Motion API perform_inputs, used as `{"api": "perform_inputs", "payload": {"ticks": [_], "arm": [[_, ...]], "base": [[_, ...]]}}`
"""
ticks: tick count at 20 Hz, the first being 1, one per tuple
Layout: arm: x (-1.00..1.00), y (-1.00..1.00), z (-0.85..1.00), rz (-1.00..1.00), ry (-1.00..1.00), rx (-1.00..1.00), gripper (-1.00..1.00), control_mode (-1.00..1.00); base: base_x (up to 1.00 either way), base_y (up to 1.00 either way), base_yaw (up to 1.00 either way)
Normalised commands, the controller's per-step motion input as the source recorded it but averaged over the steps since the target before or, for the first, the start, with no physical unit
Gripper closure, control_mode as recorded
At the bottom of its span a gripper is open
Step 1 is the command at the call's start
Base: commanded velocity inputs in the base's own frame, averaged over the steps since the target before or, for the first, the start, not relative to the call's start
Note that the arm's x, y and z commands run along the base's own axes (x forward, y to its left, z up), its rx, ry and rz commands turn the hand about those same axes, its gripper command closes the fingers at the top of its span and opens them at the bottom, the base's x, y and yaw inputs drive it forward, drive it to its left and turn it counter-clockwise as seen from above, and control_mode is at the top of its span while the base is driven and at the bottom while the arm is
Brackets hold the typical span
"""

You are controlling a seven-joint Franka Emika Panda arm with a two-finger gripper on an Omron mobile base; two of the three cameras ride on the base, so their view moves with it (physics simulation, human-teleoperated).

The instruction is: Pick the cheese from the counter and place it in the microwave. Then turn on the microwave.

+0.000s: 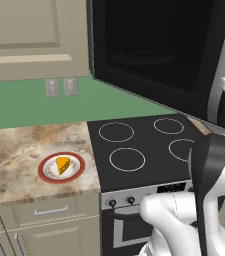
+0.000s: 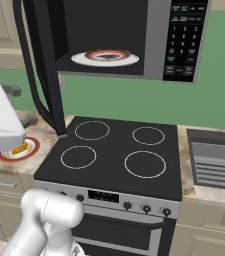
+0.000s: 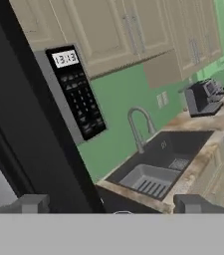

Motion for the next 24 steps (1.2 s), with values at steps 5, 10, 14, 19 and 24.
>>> {"api": "perform_inputs", "payload": {"ticks": [5,10,14,19,24], "arm": [[-0.31,-0.29,0.11,0.10,-0.22,0.45,-1.00,-1.00],[-0.03,-0.33,0.04,0.15,-0.12,0.52,-1.00,-1.00],[0.11,-0.27,0.00,0.27,-0.22,0.60,-1.00,-1.00],[0.22,-0.22,0.00,0.23,-0.19,0.55,-1.00,-1.00],[0.24,-0.22,-0.03,0.23,-0.13,0.56,-1.00,-1.00]], "base": [[0.00,0.00,0.00],[0.00,0.00,0.00],[0.00,0.00,0.00],[0.00,0.00,0.00],[0.00,0.00,0.00]]}}
